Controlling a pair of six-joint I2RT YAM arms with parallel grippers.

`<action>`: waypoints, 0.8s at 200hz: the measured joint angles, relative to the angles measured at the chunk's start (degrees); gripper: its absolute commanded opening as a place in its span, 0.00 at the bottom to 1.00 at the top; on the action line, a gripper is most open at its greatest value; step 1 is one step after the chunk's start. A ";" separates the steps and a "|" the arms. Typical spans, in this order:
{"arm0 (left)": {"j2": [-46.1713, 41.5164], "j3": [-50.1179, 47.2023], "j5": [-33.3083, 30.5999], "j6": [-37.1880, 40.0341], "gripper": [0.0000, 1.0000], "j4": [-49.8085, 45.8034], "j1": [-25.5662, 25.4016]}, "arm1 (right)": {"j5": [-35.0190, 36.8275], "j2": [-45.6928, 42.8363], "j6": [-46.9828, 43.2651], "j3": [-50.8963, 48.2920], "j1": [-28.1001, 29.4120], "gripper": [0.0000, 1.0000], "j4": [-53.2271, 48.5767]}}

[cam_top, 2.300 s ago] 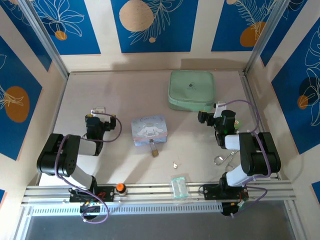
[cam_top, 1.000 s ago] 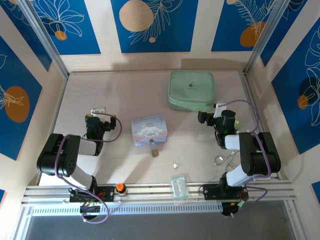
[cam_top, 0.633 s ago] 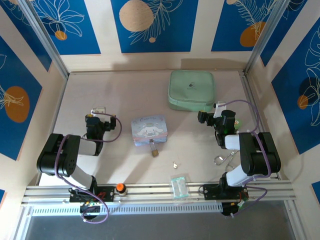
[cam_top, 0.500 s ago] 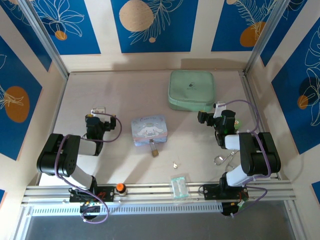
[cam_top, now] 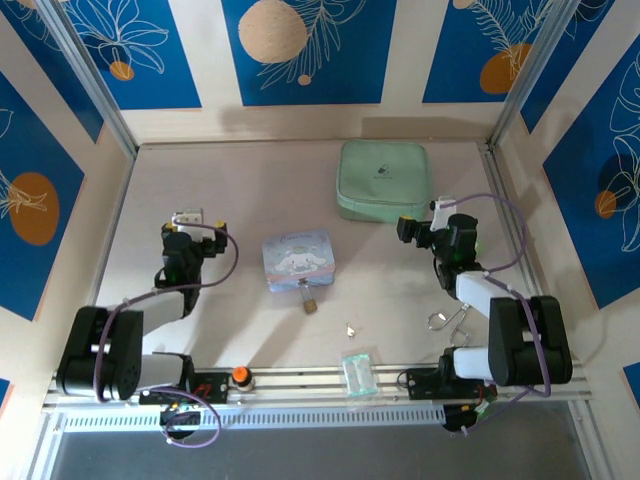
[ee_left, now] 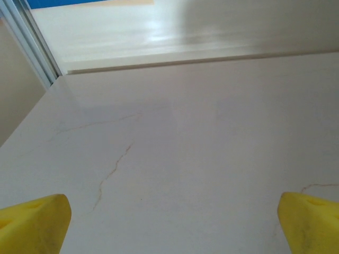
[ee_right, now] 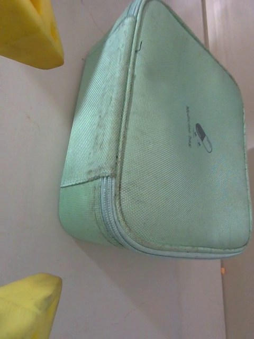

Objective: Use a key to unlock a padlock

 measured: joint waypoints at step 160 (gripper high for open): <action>-21.29 13.79 14.19 -39.41 0.99 -45.57 -7.78 | -12.50 -16.81 21.97 13.66 6.95 0.99 -43.21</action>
